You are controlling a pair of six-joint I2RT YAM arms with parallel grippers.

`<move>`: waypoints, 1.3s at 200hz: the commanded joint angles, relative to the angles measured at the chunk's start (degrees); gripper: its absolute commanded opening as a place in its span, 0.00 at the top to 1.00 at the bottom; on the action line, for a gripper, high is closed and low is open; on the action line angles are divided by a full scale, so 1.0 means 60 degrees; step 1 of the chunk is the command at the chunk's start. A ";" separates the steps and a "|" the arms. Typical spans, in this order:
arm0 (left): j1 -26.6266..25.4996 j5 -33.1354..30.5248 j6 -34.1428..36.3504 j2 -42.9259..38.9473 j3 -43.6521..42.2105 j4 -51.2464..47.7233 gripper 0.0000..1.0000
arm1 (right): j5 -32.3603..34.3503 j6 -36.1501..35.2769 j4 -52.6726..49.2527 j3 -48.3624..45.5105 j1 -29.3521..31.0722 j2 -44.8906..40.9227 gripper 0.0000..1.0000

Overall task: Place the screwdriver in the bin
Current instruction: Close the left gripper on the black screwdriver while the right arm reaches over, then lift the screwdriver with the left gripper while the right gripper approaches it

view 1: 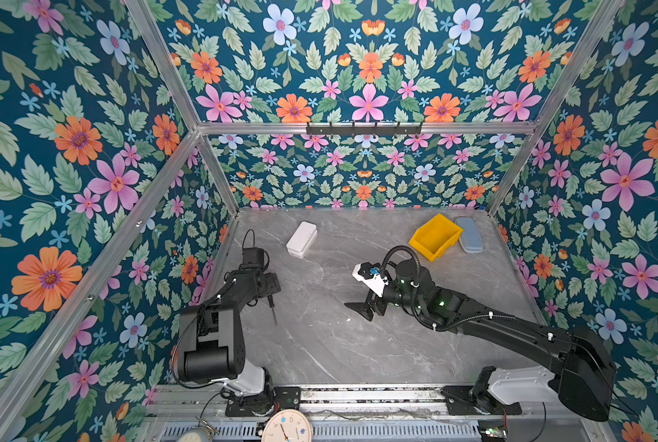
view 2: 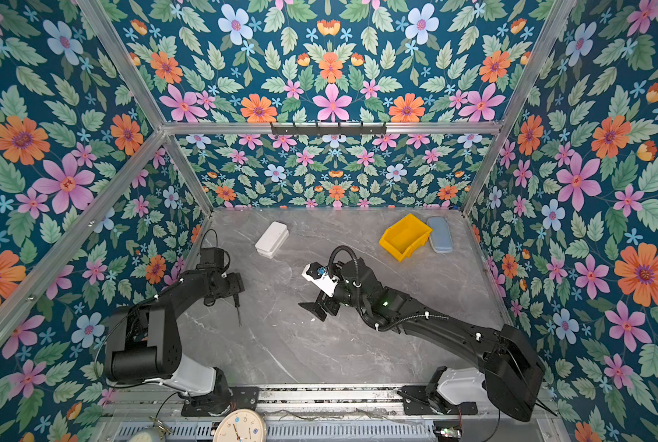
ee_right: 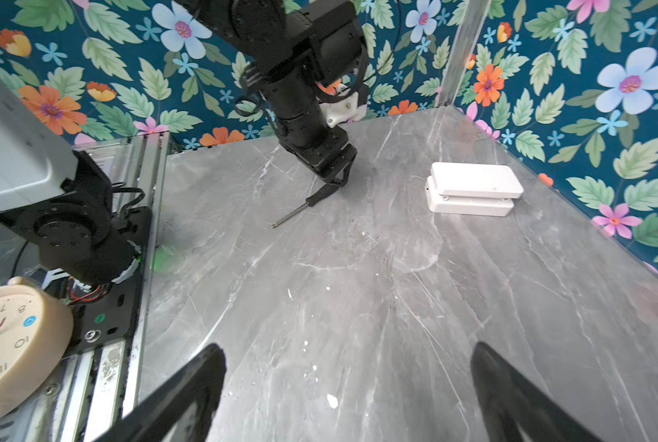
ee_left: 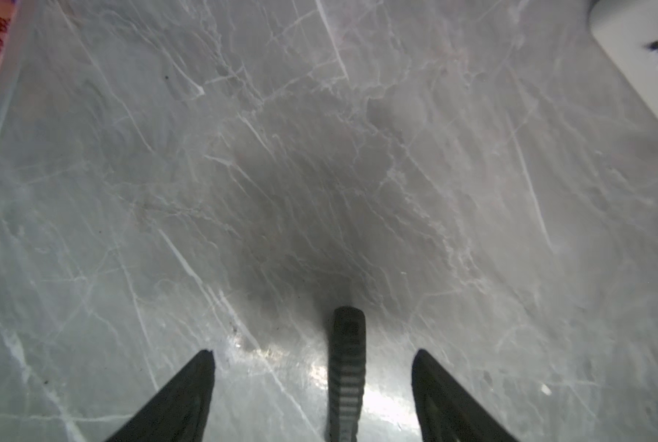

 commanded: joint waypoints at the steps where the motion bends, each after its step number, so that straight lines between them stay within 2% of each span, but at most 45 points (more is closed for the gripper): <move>1: 0.0014 0.0168 -0.0085 0.0253 0.0085 0.0064 0.26 | -0.0357 -0.0134 0.0289 0.0124 0.0111 0.0139 0.01; 50: 0.0016 0.0483 0.0033 0.0862 0.0168 0.0112 0.51 | -0.0424 0.0185 0.0291 -0.0003 0.0218 0.0200 0.01; 75: 0.0016 0.0446 0.0001 0.1017 0.0147 0.0112 0.54 | -0.0418 0.0300 0.0313 -0.0029 0.0231 0.0171 0.01; 105: 0.0016 0.0500 0.0000 0.1151 0.0104 0.0097 0.62 | -0.0387 0.0234 0.0156 0.0065 0.0229 0.0230 0.01; 174: 0.0016 0.0413 -0.0111 0.1086 -0.0042 0.0038 0.89 | -0.0303 0.0268 0.0094 0.0110 0.0232 0.0273 0.01; 225: 0.0015 0.0253 -0.0154 0.0428 0.0062 -0.0106 0.94 | -0.0254 0.0368 0.0154 0.0232 0.0233 0.0354 0.01; 260: 0.0016 0.0328 -0.0282 -0.0368 0.0337 -0.0169 0.94 | -0.0002 0.0892 0.0428 0.0200 0.0215 0.0402 0.01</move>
